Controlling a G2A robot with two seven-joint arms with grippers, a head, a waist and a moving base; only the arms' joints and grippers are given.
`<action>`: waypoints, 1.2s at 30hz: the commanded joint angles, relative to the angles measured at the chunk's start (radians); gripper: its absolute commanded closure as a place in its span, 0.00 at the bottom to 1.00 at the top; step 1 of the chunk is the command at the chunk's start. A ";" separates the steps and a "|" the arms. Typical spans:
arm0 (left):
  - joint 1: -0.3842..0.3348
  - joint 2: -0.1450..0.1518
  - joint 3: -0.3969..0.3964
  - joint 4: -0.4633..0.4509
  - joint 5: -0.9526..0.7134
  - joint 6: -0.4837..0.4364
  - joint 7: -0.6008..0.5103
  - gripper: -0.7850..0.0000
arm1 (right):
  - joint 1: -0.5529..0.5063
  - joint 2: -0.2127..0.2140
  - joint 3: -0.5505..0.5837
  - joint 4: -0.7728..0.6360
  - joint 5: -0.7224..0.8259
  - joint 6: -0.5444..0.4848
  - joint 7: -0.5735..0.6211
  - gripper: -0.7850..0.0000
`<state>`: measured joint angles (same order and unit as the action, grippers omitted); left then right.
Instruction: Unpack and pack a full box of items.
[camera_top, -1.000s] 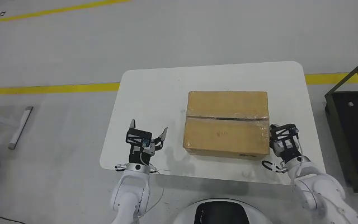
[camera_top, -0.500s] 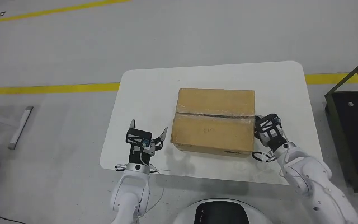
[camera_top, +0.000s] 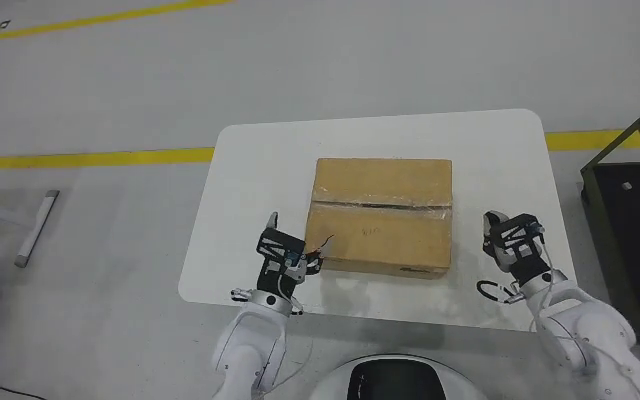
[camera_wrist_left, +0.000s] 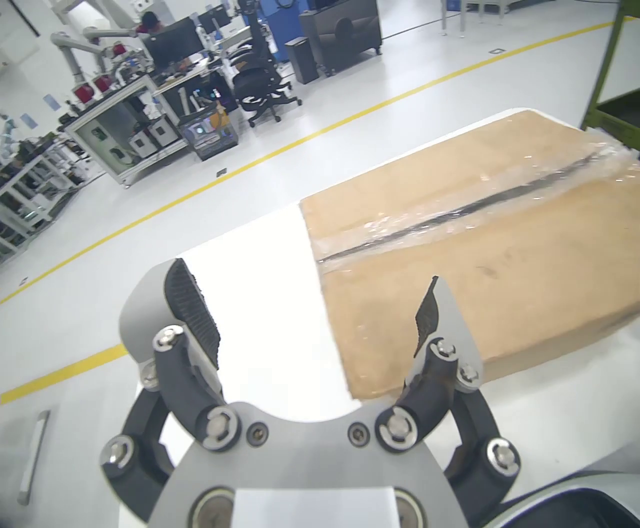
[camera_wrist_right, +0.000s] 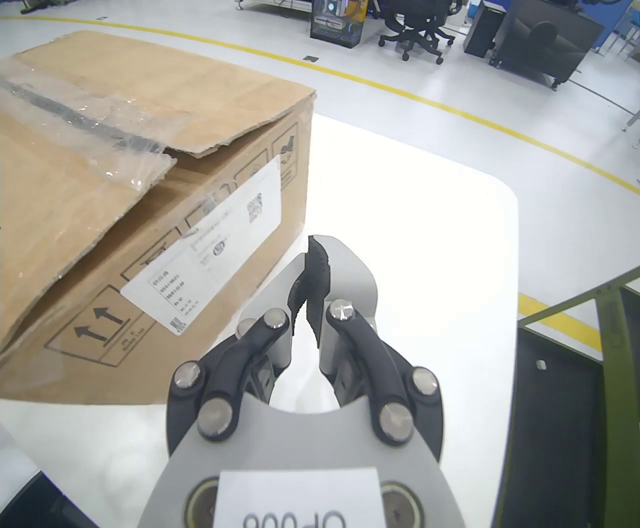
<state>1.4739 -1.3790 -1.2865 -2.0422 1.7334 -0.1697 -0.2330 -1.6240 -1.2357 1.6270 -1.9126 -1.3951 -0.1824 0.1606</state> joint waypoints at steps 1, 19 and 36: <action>-0.019 -0.005 0.055 -0.006 0.002 0.002 -0.034 0.00 | -0.035 0.002 0.033 -0.021 0.007 0.003 -0.006 1.00; -0.133 -0.033 0.234 0.031 0.013 0.074 -0.102 0.00 | -0.200 0.003 0.159 -0.066 0.112 0.003 -0.092 1.00; -0.300 -0.064 0.341 0.110 -0.005 0.083 -0.176 0.00 | -0.237 0.002 0.184 -0.085 0.109 -0.001 -0.106 1.00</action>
<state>1.1988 -1.4375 -0.9615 -1.9479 1.7335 -0.0999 -0.3855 -1.8601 -1.2334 1.8105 -1.9980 -1.2865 -0.1838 0.0558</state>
